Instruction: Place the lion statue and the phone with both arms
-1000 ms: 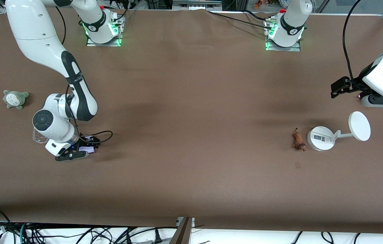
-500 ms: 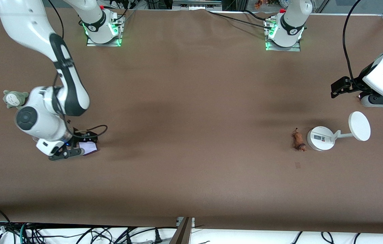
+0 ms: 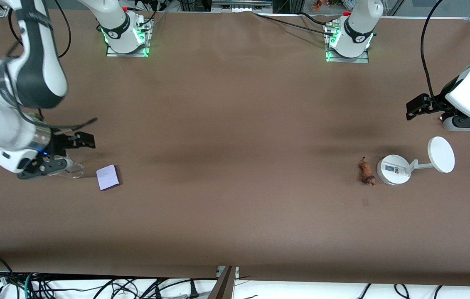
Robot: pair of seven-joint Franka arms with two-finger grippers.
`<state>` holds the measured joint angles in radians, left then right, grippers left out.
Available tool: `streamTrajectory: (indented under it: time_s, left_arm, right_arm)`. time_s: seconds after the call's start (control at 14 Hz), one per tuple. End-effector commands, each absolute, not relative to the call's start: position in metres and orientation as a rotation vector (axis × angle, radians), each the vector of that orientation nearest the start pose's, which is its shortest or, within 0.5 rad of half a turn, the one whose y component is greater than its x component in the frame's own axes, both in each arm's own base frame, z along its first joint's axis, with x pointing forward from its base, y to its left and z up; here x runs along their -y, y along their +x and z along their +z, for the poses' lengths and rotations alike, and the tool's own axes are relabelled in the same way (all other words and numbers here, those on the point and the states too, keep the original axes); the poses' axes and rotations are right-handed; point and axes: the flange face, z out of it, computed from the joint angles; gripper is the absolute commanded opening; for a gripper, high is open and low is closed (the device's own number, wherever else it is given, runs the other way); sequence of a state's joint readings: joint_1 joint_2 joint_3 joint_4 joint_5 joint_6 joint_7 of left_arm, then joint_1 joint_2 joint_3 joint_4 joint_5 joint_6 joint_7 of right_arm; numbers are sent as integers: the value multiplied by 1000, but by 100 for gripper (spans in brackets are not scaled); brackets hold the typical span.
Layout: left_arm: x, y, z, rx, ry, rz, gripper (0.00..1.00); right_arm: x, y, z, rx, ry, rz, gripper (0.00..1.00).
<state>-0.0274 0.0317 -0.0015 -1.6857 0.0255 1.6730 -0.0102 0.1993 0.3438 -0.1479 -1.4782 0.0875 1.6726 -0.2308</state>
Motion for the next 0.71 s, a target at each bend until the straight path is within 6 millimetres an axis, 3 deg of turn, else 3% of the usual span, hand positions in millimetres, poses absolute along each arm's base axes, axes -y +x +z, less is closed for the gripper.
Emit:
streamTrajectory:
  time_s: [0.0,0.14,0.36,0.64]
  left_arm:
    - [14,570,567,-67,-3123,74,100]
    - [16,570,568,-70,-3123,72,100]
    - [12,570,567,-65,-3123,77,100]
    - [14,570,568,-67,-3123,74,100]
  right_arm:
    - [-55,643,518,377,-3071,291,99]
    - [-59,635,549,323,-3073,330,99]
    - [-59,625,580,295,-3076,350,99]
    - [-59,621,580,235,-3076,394,99]
